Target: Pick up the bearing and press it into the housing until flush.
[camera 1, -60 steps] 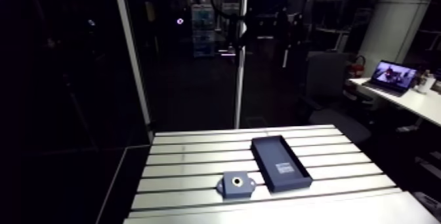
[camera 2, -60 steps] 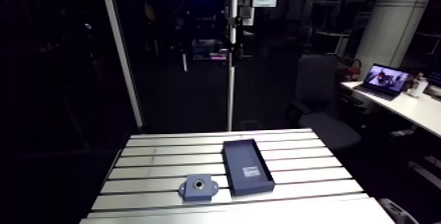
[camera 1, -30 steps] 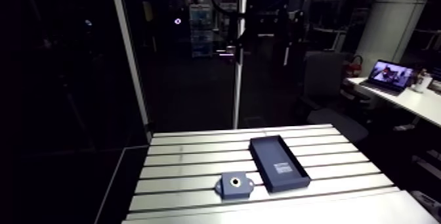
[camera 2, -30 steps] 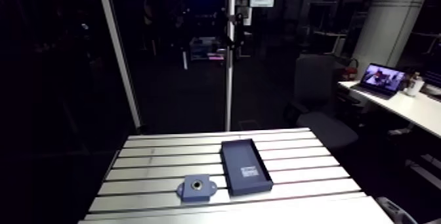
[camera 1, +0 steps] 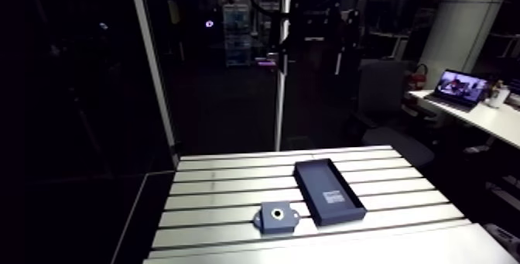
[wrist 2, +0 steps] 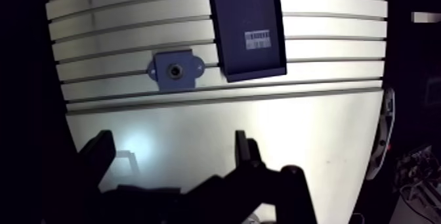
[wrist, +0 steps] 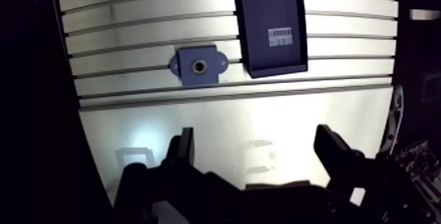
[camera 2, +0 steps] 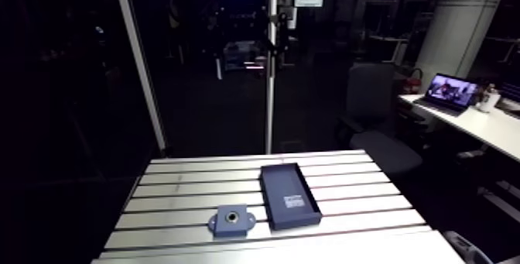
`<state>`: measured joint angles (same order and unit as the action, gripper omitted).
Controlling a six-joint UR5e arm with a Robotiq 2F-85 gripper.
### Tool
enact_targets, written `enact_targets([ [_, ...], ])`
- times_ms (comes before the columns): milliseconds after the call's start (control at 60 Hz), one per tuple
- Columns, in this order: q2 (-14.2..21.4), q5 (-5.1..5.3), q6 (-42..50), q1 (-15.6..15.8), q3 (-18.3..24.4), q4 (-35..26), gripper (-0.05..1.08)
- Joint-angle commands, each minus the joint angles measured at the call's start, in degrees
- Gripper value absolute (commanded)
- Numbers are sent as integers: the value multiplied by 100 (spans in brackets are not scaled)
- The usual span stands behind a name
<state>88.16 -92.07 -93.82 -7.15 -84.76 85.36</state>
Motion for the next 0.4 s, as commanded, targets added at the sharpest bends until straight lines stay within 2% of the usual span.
enact_targets([
  [17,-41,26,0,11,27,3,1],
  [400,-164,34,9,20,60,12,1],
])
